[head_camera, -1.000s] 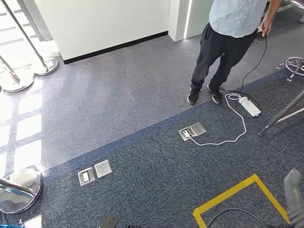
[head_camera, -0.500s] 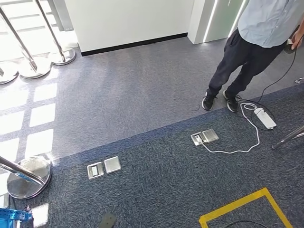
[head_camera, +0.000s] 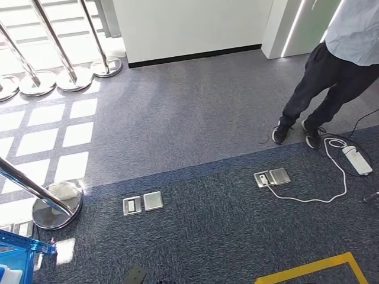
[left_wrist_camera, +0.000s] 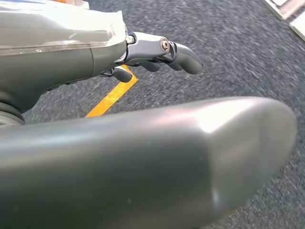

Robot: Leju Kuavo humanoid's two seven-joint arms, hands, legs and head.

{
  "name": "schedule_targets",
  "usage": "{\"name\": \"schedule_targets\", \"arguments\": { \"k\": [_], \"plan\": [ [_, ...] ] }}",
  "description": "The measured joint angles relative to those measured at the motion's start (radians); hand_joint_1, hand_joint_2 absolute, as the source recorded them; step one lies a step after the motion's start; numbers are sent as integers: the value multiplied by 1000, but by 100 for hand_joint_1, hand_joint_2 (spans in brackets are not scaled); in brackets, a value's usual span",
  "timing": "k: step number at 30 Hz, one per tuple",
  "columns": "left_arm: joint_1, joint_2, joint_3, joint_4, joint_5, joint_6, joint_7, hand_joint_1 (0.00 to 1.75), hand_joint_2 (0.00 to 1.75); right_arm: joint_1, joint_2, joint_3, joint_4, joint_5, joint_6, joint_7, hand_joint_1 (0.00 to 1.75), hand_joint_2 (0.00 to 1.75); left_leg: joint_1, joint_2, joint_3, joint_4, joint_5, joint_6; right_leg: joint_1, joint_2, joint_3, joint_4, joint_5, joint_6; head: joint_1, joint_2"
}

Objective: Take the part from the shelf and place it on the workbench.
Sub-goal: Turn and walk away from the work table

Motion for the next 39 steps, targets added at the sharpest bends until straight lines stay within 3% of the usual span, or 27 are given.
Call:
{"name": "schedule_targets", "arguments": {
  "k": [1,3,5,6,9,11,13,14,15,16,18,20,21,23,25,26,28,30,31,32,33,35,36,39],
  "plan": [
    [0,0,0,0,0,0,0,0,0,0,0,0,1,0,0,0,0,175,2,4,17,-29,22,-1,0,-8,1,0,-1,1,0,0],
    [0,1,0,0,-2,-1,1,0,0,0,0,0,2,0,0,0,0,175,3,27,88,-162,83,-1,0,-21,6,2,-5,8,0,0],
    [-1,1,0,0,-4,-1,1,0,0,0,1,0,2,0,0,0,0,175,-1,49,136,-259,112,7,4,-30,8,7,-10,19,1,0],
    [-1,1,0,0,-6,-1,1,0,0,-1,1,1,2,1,0,0,0,175,-4,53,141,-273,111,14,6,-35,8,8,-11,24,2,0],
    [2,1,0,0,-7,-1,1,0,0,-1,1,8,2,4,0,0,0,175,-6,35,138,-277,117,33,3,-40,7,15,-22,36,2,0],
    [1,1,0,0,-8,-1,1,0,0,-1,1,12,2,6,0,0,0,175,-3,23,138,-280,121,44,0,-13,-22,87,-72,42,3,0],
    [0,1,0,0,-9,-2,1,0,0,0,1,14,2,8,0,0,0,175,-5,11,137,-279,121,49,0,13,-85,229,-140,43,4,0],
    [0,1,0,0,-9,-2,1,0,0,1,1,16,2,9,0,0,0,175,-7,3,137,-279,121,50,1,17,-113,287,-157,43,4,0],
    [1,1,0,0,-9,-2,1,0,0,1,1,17,2,11,0,0,0,175,-9,-5,138,-279,121,51,1,19,-126,310,-154,42,4,0],
    [1,1,0,0,-9,-2,1,0,0,2,1,19,2,12,0,0,0,175,-10,-13,140,-279,121,51,1,21,-120,291,-130,39,3,0],
    [0,0,0,0,-9,-3,1,0,0,2,1,22,2,13,0,0,0,175,-11,-32,144,-279,121,51,3,41,-63,158,-51,30,3,0],
    [-3,-1,0,0,-9,-3,1,0,0,2,1,24,0,16,0,0,0,175,-12,-48,139,-277,122,47,4,73,-17,46,-5,20,3,0],
    [-3,-2,0,0,-9,-4,1,0,0,3,1,25,-1,18,0,0,0,175,-11,-54,134,-276,124,44,5,83,-11,25,-3,17,3,0],
    [-1,-2,0,0,-9,-4,1,0,0,3,1,29,-5,26,0,0,0,175,-8,-65,126,-277,128,33,6,76,-10,13,-4,13,3,0],
    [0,-1,1,0,-10,-4,2,0,0,3,2,38,-8,33,0,0,0,175,-9,-49,116,-255,109,24,2,60,-6,4,1,4,2,0],
    [-1,-1,1,0,-10,-4,2,0,0,3,3,43,-9,37,0,0,0,175,-9,-35,100,-218,85,20,0,50,-4,-1,3,0,1,0],
    [-2,0,1,0,-10,-3,2,0,0,4,4,50,-12,42,0,0,0,175,-6,-9,42,-90,19,11,0,29,-3,-2,3,-4,0,0],
    [-1,0,1,0,-10,-4,3,0,0,5,5,54,-12,44,0,0,0,175,-1,-2,-1,5,-10,3,1,9,-3,-1,2,-3,1,0],
    [0,0,1,0,-10,-4,4,0,0,5,5,56,-12,45,0,0,0,175,2,1,3,-2,3,0,1,0,-2,-1,1,-2,1,0],
    [0,0,1,0,-10,-4,4,0,0,5,5,58,-12,47,0,0,0,175,5,7,29,-51,33,-2,1,-7,0,-1,0,0,1,0],
    [0,1,1,0,-10,-4,4,0,0,4,5,60,-12,49,0,0,0,175,7,20,68,-125,68,-3,1,-13,2,0,-2,4,1,0],
    [-2,1,1,0,-10,-4,4,0,0,5,5,65,-13,54,0,0,0,175,4,45,128,-243,108,2,5,-23,4,6,-8,15,1,0],
    [-2,1,1,0,-10,-4,4,0,0,5,5,68,-13,57,0,0,0,175,1,52,140,-268,112,8,7,-28,4,8,-10,20,2,0],
    [1,1,1,0,-10,-4,4,0,0,4,6,75,-15,59,0,0,0,175,-4,37,137,-274,113,29,3,-38,7,10,-15,34,3,0]
  ]
}}
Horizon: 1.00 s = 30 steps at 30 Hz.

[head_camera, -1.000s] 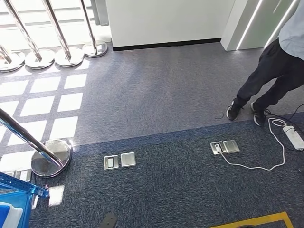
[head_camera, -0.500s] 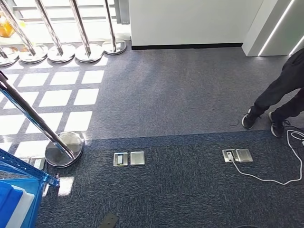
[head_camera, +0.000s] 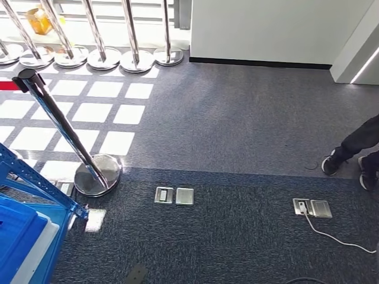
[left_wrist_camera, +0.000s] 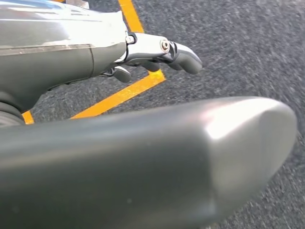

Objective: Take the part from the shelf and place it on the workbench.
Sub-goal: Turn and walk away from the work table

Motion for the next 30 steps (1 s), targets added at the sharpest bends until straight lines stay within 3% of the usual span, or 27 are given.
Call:
{"name": "schedule_targets", "arguments": {
  "k": [2,5,6,7,8,10,12,13,15,17,20,21,22,23,26,28,30],
  "plan": [
    [0,0,0,0,0,0,0,0,0,0,0,2,0,0,0,0,0,175,2,-11,0,-3,4,13,-4,20,-19,49,-39,7,0,0],
    [-2,0,1,0,0,0,0,0,0,2,0,3,0,0,0,0,0,175,-2,-29,-1,-4,6,23,-5,53,-105,240,-132,8,2,0],
    [-1,0,1,0,0,0,0,0,0,3,0,4,0,0,0,0,0,175,-4,-37,-1,-3,6,24,-5,56,-126,283,-140,7,2,0],
    [0,0,1,0,0,0,0,0,0,3,0,4,0,0,0,0,0,175,-7,-45,0,-3,6,24,-4,58,-131,289,-129,5,2,0],
    [0,0,1,0,0,0,1,0,0,3,0,5,0,1,0,0,0,175,-8,-53,2,-3,6,24,-3,61,-116,254,-100,1,2,0],
    [-1,-1,1,0,0,0,1,0,0,3,0,5,-1,2,0,0,0,175,-10,-71,5,-3,5,24,0,89,-58,120,-24,-10,1,0],
    [-3,-2,1,0,-1,-1,1,0,0,3,0,6,-4,5,0,0,0,175,-9,-85,0,-2,7,20,4,118,-21,29,10,-19,1,0],
    [-2,-3,1,0,-1,-2,2,0,0,3,0,6,-6,6,0,0,0,175,-8,-91,-5,-2,9,16,5,123,-18,15,9,-21,1,0],
    [0,-2,1,0,-2,-3,2,0,0,2,1,8,-9,8,0,0,0,175,-6,-97,-13,-1,11,7,3,109,-16,2,9,-25,1,0],
    [-1,-2,1,0,-3,-3,2,0,0,2,1,12,-12,11,0,0,0,175,-8,-75,-27,31,-15,-2,-1,93,-11,-9,14,-33,-1,0],
    [-2,-1,1,0,-5,-3,2,0,0,3,2,16,-14,13,0,0,0,175,-3,-43,-106,207,-106,-17,-2,62,-8,-13,15,-38,-2,0],
    [-2,-1,1,0,-5,-3,2,0,0,3,2,16,-14,13,0,0,0,175,0,-41,-129,256,-122,-21,-2,52,-8,-13,14,-38,-2,0],
    [-1,-1,1,0,-5,-3,3,0,0,3,2,16,-14,14,0,0,0,175,3,-38,-136,271,-119,-24,-2,44,-7,-13,14,-37,-2,0],
    [0,-1,2,0,-5,-3,3,0,0,3,2,17,-14,14,0,0,0,175,6,-35,-123,248,-98,-27,-2,36,-6,-12,12,-35,-2,0],
    [-1,0,2,0,-6,-3,3,0,0,3,2,18,-14,14,0,0,0,175,9,3,-24,59,-16,-29,-1,19,0,-5,3,-21,-2,0],
    [-2,0,2,0,-6,-3,4,0,0,3,2,20,-14,15,0,0,0,175,3,19,0,7,-8,-19,3,9,0,0,-1,-10,0,0],
    [0,0,2,0,-7,-3,4,0,0,2,2,21,-14,17,0,0,0,175,0,8,-3,5,-6,-4,1,0,1,-1,-3,-1,0,0]
  ]
}}
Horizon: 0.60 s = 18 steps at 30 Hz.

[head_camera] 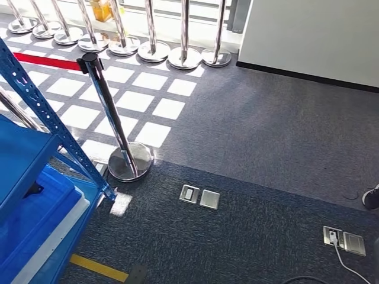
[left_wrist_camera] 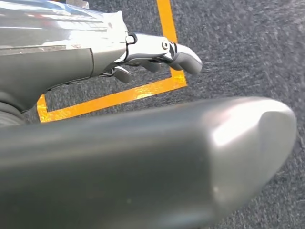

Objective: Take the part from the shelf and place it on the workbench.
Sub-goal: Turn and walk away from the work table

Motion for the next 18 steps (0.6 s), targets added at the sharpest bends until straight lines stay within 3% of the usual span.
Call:
{"name": "schedule_targets", "arguments": {
  "k": [2,3,5,6,7,8,10,12,13,15,17,18],
  "plan": [
    [1,0,2,0,0,0,0,0,0,0,0,0,0,0,0,0,0,175,1,-12,0,-3,4,13,-4,16,-9,28,-26,7,0,0],
    [0,0,4,0,0,0,0,0,0,0,-1,0,0,0,0,0,0,175,2,-17,1,-5,5,19,-6,30,-26,70,-53,9,1,0],
    [-2,0,8,0,-1,0,0,0,0,1,-1,0,0,0,0,0,0,175,-1,-30,1,-4,6,25,-6,52,-89,208,-118,10,1,0],
    [-2,0,9,0,-1,0,0,0,0,1,-1,-1,0,0,0,0,0,175,-4,-38,1,-4,6,26,-6,55,-119,268,-136,9,1,0],
    [-1,0,11,0,-1,0,0,0,0,1,-1,-1,0,0,0,0,0,175,-7,-46,2,-4,6,27,-5,57,-136,297,-136,7,1,0],
    [-1,0,12,0,-1,0,0,0,0,1,-1,-1,0,1,0,0,0,175,-9,-55,3,-4,6,27,-4,59,-133,285,-115,3,1,0],
    [-2,-1,13,0,-2,0,0,0,0,1,-1,-1,0,1,0,0,0,175,-10,-74,7,-4,6,27,1,77,-82,160,-38,-9,1,0],
    [-4,-2,13,0,-3,-1,-2,0,0,0,-1,-1,-1,2,0,0,0,175,-11,-90,6,-3,6,26,6,104,-33,46,10,-20,1,0],
    [-4,-3,13,0,-3,-2,-2,0,0,-1,-1,-1,-2,3,0,0,0,175,-10,-95,3,-3,7,24,8,113,-24,22,15,-23,1,0],
    [-2,-3,14,0,-4,-3,-3,0,0,-2,-1,-1,-3,4,0,0,0,175,-9,-106,-2,-5,11,15,8,107,-20,10,13,-27,0,0],
    [-1,-2,14,0,-4,-3,-3,0,0,-2,-1,-1,-3,5,0,0,0,175,-10,-94,-8,9,-4,6,4,92,-16,-4,19,-33,-1,0],
    [-2,-1,14,0,-5,-3,-3,0,0,-2,-1,-1,-3,5,0,0,0,175,-11,-81,-22,40,-27,1,1,83,-13,-11,22,-37,-2,0]
  ]
}}
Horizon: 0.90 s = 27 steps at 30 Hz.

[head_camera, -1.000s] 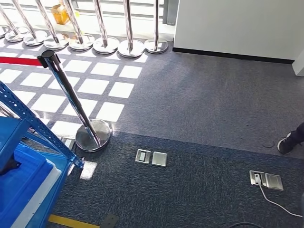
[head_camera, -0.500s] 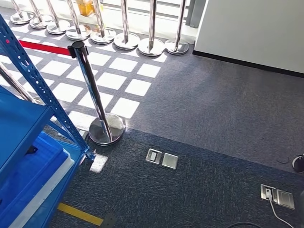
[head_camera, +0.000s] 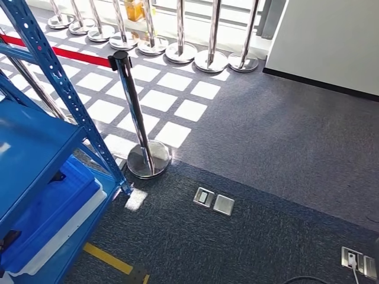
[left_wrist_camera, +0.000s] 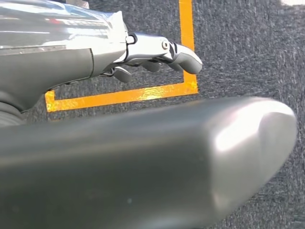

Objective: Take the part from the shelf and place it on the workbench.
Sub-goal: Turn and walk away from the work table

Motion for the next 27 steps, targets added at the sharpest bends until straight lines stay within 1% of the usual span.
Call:
{"name": "schedule_targets", "arguments": {
  "k": [1,2,3,4,5,6,7,8,9,10,11,12,13,14,15,16,17,18,19,20,21,22,23,24,25,26,27],
  "plan": [
    [-1,1,0,0,-1,0,1,0,0,0,0,0,0,0,0,0,0,175,2,15,-23,52,-32,-5,-1,-10,1,-2,1,-2,0,0],
    [-1,1,0,0,-2,0,1,0,0,0,0,-1,0,0,0,0,0,175,4,24,-52,117,-65,-10,-1,-19,1,-3,1,-4,-1,0],
    [0,2,0,0,-2,0,2,0,0,0,0,-2,0,-1,0,0,0,175,7,29,-79,178,-90,-15,-1,-29,0,-2,1,-4,-1,0],
    [1,3,0,0,-2,0,3,0,0,0,0,-2,0,-1,0,0,0,175,11,32,-95,215,-99,-20,-1,-38,0,-2,1,-3,-1,0],
    [2,4,1,0,-2,0,3,0,0,0,0,-3,0,-1,0,0,0,175,14,35,-94,216,-89,-23,-1,-46,0,-1,0,-2,-1,0],
    [2,4,1,0,-2,0,3,0,0,0,0,-3,0,0,0,0,0,175,18,41,-73,177,-63,-26,-2,-54,1,-1,-1,0,-1,0],
    [3,5,1,0,-2,0,3,0,0,0,0,-3,0,0,0,0,0,175,21,51,-39,111,-28,-29,-3,-60,3,1,-4,3,-1,0],
    [2,6,1,0,-2,0,2,0,0,0,0,-3,0,0,0,0,0,175,20,67,-4,43,-2,-30,-1,-66,4,4,-7,9,-1,0],
    [1,6,1,0,-1,0,2,0,0,0,0,-3,0,1,0,0,0,175,19,80,22,-9,15,-28,1,-70,4,7,-9,15,-1,0],
    [0,6,2,0,-1,0,1,0,0,0,0,-4,0,2,0,0,0,175,16,89,35,-38,20,-23,3,-75,4,11,-11,21,0,0],
    [0,6,2,0,0,0,1,0,0,0,0,-4,0,3,0,0,0,175,12,91,37,-45,17,-17,4,-80,4,13,-12,26,0,0],
    [1,6,3,0,1,0,0,0,0,0,0,-4,0,3,0,0,0,175,12,85,34,-45,18,-9,3,-86,4,13,-12,30,0,0],
    [3,6,5,0,2,0,0,0,0,-1,0,-4,0,3,0,0,0,175,11,79,34,-46,20,-3,0,-87,6,15,-16,35,0,0],
    [3,7,6,0,2,0,0,0,0,-1,0,-4,0,3,0,0,0,175,12,73,34,-48,22,4,-2,-78,3,26,-28,39,0,0],
    [2,6,7,0,2,0,0,0,0,-1,0,-4,0,4,0,0,0,175,13,66,34,-49,24,9,-4,-65,-9,56,-50,43,1,0],
    [1,6,7,0,2,0,0,0,0,0,-1,-4,0,4,0,0,0,175,14,60,34,-50,25,14,-6,-48,-30,107,-82,45,1,0],
    [0,6,7,0,2,0,-1,0,0,0,-1,-4,0,4,0,0,0,175,13,54,33,-49,26,18,-6,-35,-61,176,-117,46,2,0],
    [0,6,7,0,2,0,-1,0,0,0,-1,-4,0,4,0,0,0,175,11,47,33,-49,26,20,-6,-30,-94,247,-145,45,2,0],
    [0,6,7,0,2,0,-1,0,0,1,-1,-4,1,4,0,0,0,175,9,40,33,-49,26,21,-5,-28,-118,297,-158,44,2,0],
    [1,7,8,0,2,0,-1,0,0,1,-1,-4,1,5,0,0,0,175,7,31,34,-49,26,22,-5,-27,-126,311,-150,42,2,0],
    [1,7,8,0,2,0,0,0,0,1,-1,-4,1,5,0,0,0,175,5,22,36,-49,26,22,-4,-24,-115,282,-123,39,2,0],
    [0,6,8,0,2,0,0,0,0,1,-1,-4,1,5,0,0,0,175,4,13,38,-49,26,22,-3,-17,-88,221,-84,34,2,0],
    [0,6,8,0,2,0,0,0,0,0,-1,-4,1,5,0,0,0,175,3,4,39,-49,26,21,-1,1,-56,149,-49,28,2,0],
    [-2,6,8,0,2,0,0,0,0,0,-1,-4,0,5,0,0,0,175,3,-5,38,-48,26,20,0,16,-30,87,-23,23,2,0],
    [-2,6,8,0,2,0,0,0,0,0,-1,-4,0,6,0,0,0,175,3,-11,34,-47,27,18,1,28,-15,48,-12,19,2,0],
    [-2,6,8,0,2,0,0,0,0,-1,-1,-4,0,6,0,0,0,175,4,-17,30,-47,29,15,2,34,-9,31,-12,17,1,0],
    [-1,6,8,0,2,0,0,0,0,-1,-1,-4,0,6,0,0,0,175,5,-23,26,-48,31,11,3,30,-9,25,-12,16,1,0]
  ]
}}
